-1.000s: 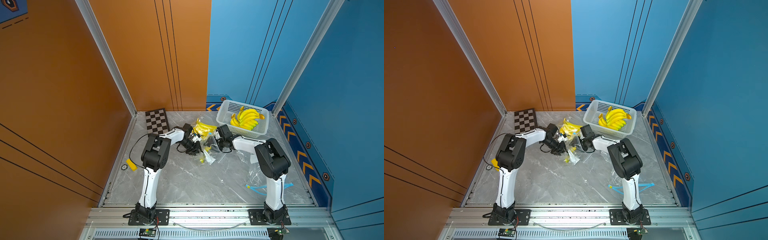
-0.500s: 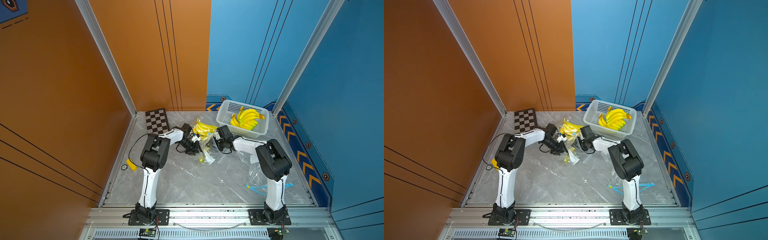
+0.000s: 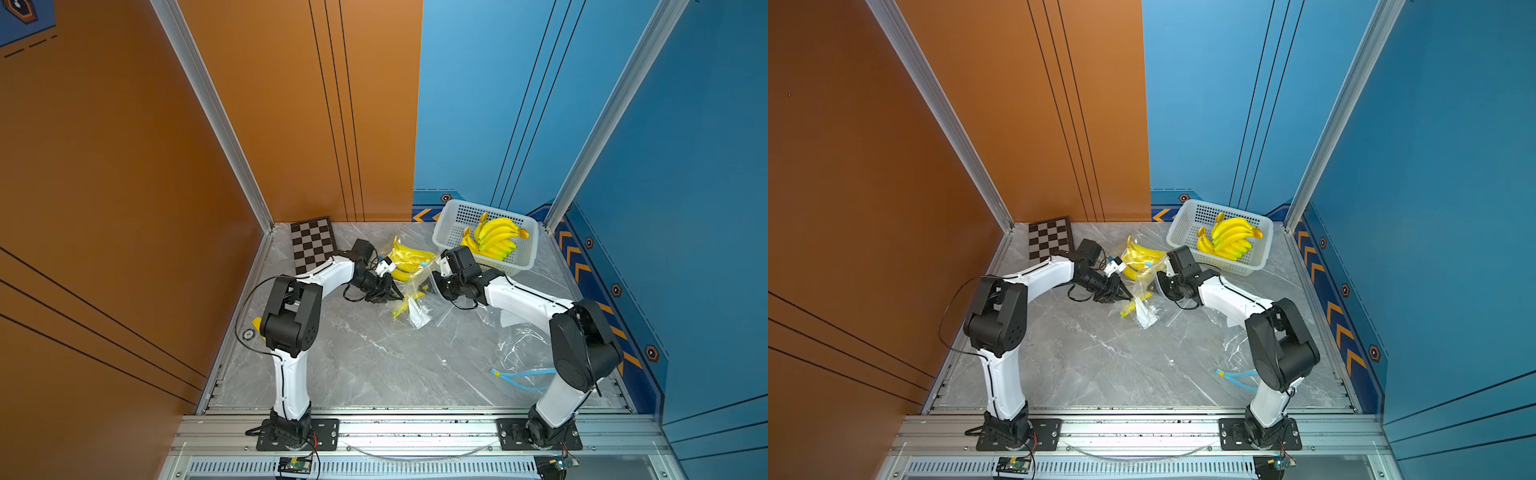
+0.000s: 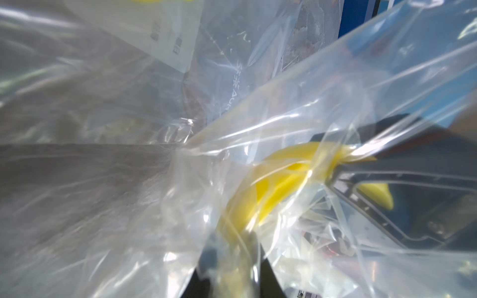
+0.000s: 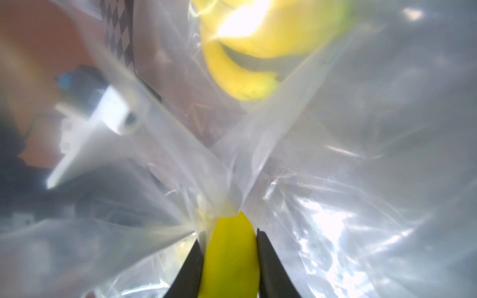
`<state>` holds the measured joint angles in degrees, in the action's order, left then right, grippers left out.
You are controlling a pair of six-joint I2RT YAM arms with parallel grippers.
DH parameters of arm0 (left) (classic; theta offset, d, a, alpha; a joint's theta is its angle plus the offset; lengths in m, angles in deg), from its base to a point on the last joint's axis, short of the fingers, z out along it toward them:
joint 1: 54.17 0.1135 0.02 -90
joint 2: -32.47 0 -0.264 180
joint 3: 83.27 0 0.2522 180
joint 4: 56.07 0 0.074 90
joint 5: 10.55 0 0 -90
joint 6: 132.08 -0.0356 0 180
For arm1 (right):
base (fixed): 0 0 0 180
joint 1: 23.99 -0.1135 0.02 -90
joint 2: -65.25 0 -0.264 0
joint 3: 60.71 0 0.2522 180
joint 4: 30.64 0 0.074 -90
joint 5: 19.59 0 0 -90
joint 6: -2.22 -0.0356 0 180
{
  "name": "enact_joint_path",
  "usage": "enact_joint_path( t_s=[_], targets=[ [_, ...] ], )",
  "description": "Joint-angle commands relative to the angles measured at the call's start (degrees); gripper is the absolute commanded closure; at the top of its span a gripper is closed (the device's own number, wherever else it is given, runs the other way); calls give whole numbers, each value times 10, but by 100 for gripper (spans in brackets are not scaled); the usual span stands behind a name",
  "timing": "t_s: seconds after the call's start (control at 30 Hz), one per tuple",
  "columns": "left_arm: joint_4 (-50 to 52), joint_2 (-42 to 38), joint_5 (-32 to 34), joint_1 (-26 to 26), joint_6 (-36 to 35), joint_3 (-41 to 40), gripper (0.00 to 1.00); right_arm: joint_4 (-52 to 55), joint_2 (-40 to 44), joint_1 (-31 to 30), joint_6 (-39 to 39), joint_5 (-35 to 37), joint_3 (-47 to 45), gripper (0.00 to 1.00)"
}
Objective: Open the zip-top bag and take out the banana
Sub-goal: Pick up the banana from the zipper food storage bag.
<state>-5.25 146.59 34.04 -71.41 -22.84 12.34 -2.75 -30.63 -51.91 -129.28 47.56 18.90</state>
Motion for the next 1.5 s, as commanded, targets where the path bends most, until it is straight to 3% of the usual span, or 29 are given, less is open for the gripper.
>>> enact_joint_path(
  t_s=[0.0, 0.2, 0.33, 0.43, 0.47, 0.5, 0.57, 0.73, 0.8, 0.87, 1.03, 1.2, 1.37, 1.4, 1.47],
  targets=[
    [48, 20, 191, 71, 72, -34, 84, 51, 87, 55, 12, 0, -9, 70],
    [49, 1, 204, 90, 85, -52, 83, 110, 159, 120, 30, 6, -6, 70],
    [49, -18, 206, 94, 82, -66, 83, 117, 173, 155, 33, -35, 1, 70],
    [-28, -45, 130, 104, 108, -103, 81, 123, 183, 177, 44, -60, 9, 70],
    [-71, -58, 96, 105, 130, -121, 73, 124, 185, 180, 48, -71, 11, 70],
    [-123, -72, 53, 103, 162, -139, 54, 126, 187, 178, 53, -83, 11, 70],
    [-188, -100, -3, 86, 214, -154, 1, 131, 188, 175, 55, -101, 7, 70],
    [-255, -213, -12, 22, 224, -163, 2, 155, 183, 163, 54, -101, 12, 71],
    [-404, -230, -48, 18, 313, -209, 2, 156, 181, 153, 53, -103, 20, 71],
    [-485, -227, -61, 7, 367, -224, 2, 158, 178, 136, 52, -105, 29, 71],
    [-508, -207, -71, -46, 376, -218, 2, 158, 174, 101, 45, -97, 36, 71],
    [-553, -218, -70, -34, 408, -258, 2, 167, 177, 96, 44, -86, 26, 71],
    [-571, -216, -96, -48, 434, -233, 1, 169, 181, 89, 43, -81, 19, 71],
    [-571, -212, -100, -55, 435, -232, 4, 169, 180, 87, 43, -80, 21, 71],
    [-571, -204, -105, -62, 438, -238, 29, 169, 179, 85, 41, -77, 26, 71]
  ],
)
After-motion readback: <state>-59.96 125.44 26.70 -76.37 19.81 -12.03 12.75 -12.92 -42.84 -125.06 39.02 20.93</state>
